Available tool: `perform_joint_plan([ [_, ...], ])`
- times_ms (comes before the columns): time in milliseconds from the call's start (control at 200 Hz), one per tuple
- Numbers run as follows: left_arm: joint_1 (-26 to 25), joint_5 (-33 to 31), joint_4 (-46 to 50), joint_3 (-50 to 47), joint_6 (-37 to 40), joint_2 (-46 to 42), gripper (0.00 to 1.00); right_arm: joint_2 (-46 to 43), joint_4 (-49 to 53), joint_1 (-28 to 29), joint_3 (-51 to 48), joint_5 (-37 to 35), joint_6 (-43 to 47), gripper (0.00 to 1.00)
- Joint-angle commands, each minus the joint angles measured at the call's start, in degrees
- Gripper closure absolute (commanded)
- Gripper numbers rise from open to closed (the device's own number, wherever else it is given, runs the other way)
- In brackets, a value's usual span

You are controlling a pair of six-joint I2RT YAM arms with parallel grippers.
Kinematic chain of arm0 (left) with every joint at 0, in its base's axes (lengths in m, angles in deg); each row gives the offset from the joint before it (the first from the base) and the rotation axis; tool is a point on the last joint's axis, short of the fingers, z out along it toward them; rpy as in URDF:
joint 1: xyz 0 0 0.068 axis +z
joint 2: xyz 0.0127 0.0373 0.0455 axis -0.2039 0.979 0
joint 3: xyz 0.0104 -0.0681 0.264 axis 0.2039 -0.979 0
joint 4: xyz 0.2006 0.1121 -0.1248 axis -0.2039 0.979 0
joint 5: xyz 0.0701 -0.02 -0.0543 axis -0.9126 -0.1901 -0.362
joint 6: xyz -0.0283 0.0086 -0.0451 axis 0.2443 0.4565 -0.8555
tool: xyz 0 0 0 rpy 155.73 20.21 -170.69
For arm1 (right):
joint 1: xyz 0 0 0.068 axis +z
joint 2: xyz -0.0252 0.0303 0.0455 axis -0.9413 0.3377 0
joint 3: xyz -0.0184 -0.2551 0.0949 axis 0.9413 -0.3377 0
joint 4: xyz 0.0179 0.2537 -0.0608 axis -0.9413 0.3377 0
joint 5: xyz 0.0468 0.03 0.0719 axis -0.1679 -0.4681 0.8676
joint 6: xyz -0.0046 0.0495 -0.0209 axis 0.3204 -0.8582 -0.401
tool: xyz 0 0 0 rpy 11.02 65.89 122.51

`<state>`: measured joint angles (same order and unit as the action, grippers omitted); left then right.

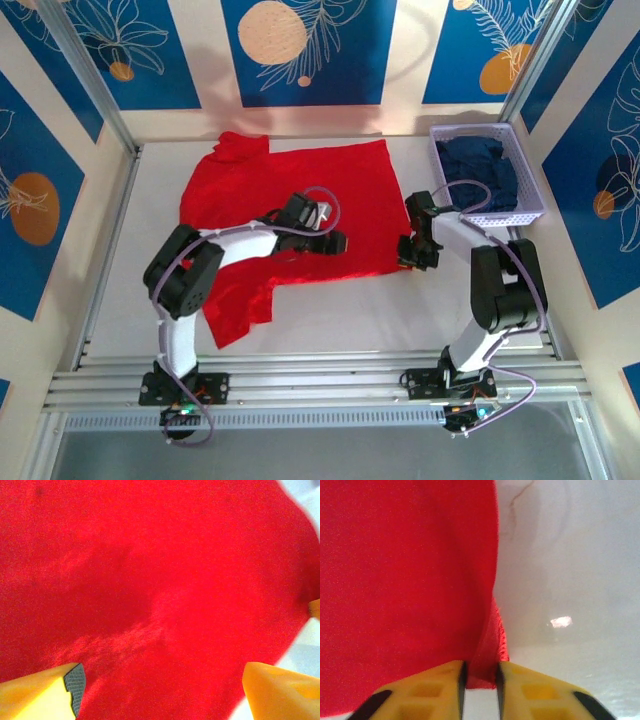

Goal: Fold the inside-out t-shirt

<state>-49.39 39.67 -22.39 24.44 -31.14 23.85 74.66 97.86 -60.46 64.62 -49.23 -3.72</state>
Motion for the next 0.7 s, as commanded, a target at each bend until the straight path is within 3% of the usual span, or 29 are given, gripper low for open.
perform_joint_plan([
  [0, 0.28, -0.92, -0.24, 0.63, 0.37, 1.48, 0.18, 0.59, 1.48, -1.13, 2.73, -2.50, 0.27, 0.84],
  [125, 0.32, -2.51, 0.32, -2.03, 1.41, 1.39, 0.18, -1.91, 1.86, -1.56, 3.80, -3.80, 3.00, 0.94],
  [285, 0.34, -3.00, 0.14, -4.62, 1.82, 2.28, 0.19, -8.18, -0.91, -1.56, 3.90, 4.57, 11.15, 1.00],
  [480, 0.27, -3.26, 0.25, -6.03, 1.74, 2.98, 0.19, -15.89, -0.31, -1.95, 4.48, 14.79, 17.09, 1.00],
  [695, 0.27, -3.79, 0.59, -6.52, 2.20, 3.37, 0.19, -15.88, 6.91, -2.19, 8.47, 13.84, 21.34, 1.00],
])
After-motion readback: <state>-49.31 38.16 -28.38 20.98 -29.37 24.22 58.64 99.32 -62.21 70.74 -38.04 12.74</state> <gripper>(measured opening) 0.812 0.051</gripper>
